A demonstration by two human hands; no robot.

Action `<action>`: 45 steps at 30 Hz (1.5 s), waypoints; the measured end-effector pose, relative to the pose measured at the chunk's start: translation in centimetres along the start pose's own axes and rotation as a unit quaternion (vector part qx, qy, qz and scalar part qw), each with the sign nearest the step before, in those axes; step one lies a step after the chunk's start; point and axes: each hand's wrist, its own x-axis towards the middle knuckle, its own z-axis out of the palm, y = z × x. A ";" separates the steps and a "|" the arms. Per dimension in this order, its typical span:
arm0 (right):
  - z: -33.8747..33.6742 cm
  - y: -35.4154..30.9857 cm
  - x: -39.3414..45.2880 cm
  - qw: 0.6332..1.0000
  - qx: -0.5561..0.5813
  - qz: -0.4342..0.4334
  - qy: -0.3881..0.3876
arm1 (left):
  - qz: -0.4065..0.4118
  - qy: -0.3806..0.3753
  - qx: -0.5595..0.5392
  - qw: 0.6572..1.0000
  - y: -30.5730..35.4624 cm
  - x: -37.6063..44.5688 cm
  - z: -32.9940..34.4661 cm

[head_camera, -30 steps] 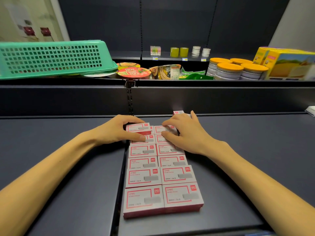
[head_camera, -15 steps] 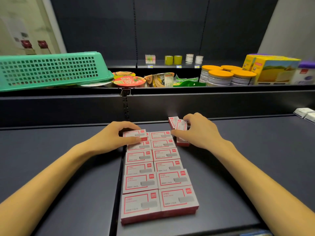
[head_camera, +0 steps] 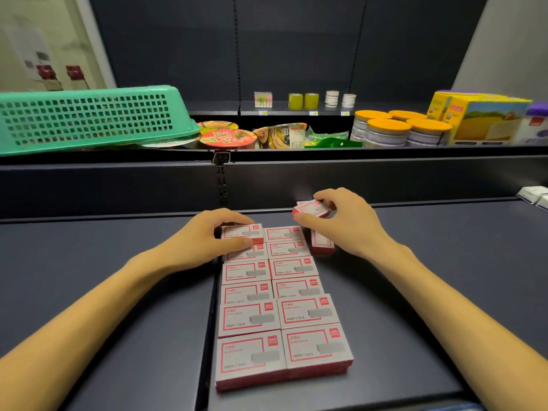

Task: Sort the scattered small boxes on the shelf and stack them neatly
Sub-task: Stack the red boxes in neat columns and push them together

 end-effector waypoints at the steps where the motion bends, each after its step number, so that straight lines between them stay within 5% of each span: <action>1: 0.4 -0.4 -0.2 1.000 0.001 -0.006 0.007 | -0.003 0.009 0.009 1.000 0.0 0.1 0.2; 6: 1.5 -2.3 -1.1 0.989 -0.130 -0.039 -0.057 | -0.010 0.031 0.037 0.999 -0.1 0.4 0.8; 13: -0.7 -1.2 -0.9 0.985 -0.030 -0.112 -0.130 | -0.005 0.025 0.037 0.999 -0.2 0.3 0.4; 25: -0.7 -1.5 -1.3 0.977 0.003 -0.164 -0.136 | 0.037 0.025 0.072 0.996 1.5 -0.4 -0.1; 45: -2.2 -3.3 -3.4 0.943 0.064 -0.150 -0.291 | 0.029 -0.154 0.064 0.986 5.7 -2.4 -0.3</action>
